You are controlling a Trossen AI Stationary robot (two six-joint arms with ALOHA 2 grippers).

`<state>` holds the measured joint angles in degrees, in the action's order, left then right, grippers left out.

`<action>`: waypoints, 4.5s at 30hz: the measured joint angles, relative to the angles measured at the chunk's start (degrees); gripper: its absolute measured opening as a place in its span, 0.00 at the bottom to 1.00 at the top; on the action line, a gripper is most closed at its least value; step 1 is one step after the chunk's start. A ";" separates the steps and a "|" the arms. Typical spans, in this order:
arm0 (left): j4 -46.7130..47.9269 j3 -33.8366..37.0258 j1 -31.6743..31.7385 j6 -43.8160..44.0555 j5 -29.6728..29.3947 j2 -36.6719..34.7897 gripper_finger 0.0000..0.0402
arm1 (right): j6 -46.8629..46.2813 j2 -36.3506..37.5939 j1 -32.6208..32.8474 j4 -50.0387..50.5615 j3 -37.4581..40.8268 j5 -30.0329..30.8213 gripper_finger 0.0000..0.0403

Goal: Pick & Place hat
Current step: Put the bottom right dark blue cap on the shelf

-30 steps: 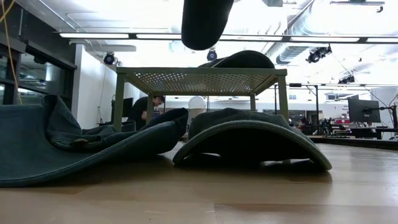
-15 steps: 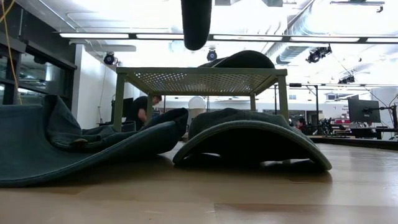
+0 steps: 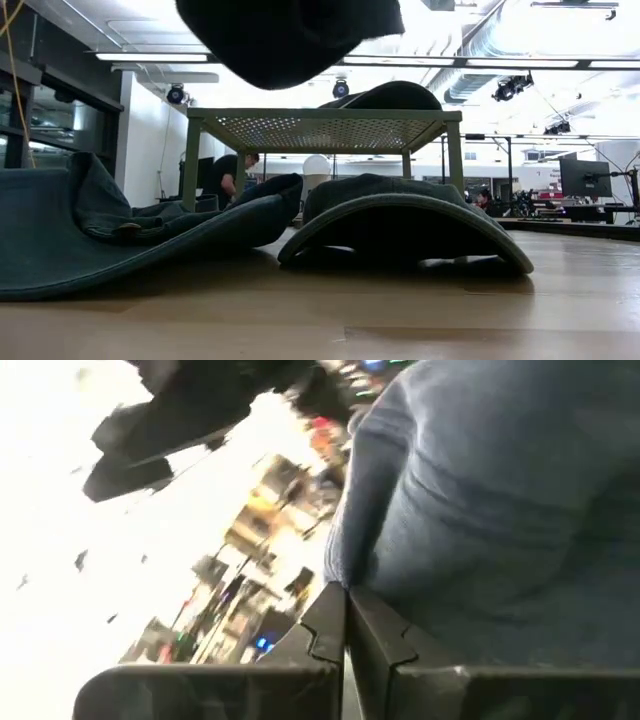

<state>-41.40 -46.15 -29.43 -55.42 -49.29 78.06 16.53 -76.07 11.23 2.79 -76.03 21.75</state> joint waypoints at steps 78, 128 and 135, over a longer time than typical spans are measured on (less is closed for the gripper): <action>27.47 -15.02 20.11 67.99 -38.95 10.47 0.00 | -24.39 1.46 11.07 31.34 0.00 46.59 0.59; 27.58 -19.10 17.42 67.25 -37.51 12.44 0.00 | -28.54 1.46 10.90 35.90 0.00 42.50 0.59; 28.06 -20.33 15.41 65.25 -40.86 12.44 0.00 | -29.43 1.46 10.88 35.90 0.00 42.18 0.59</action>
<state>-13.34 -66.48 -14.02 9.83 -90.15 90.51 -12.90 -74.61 22.11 38.70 -76.03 63.93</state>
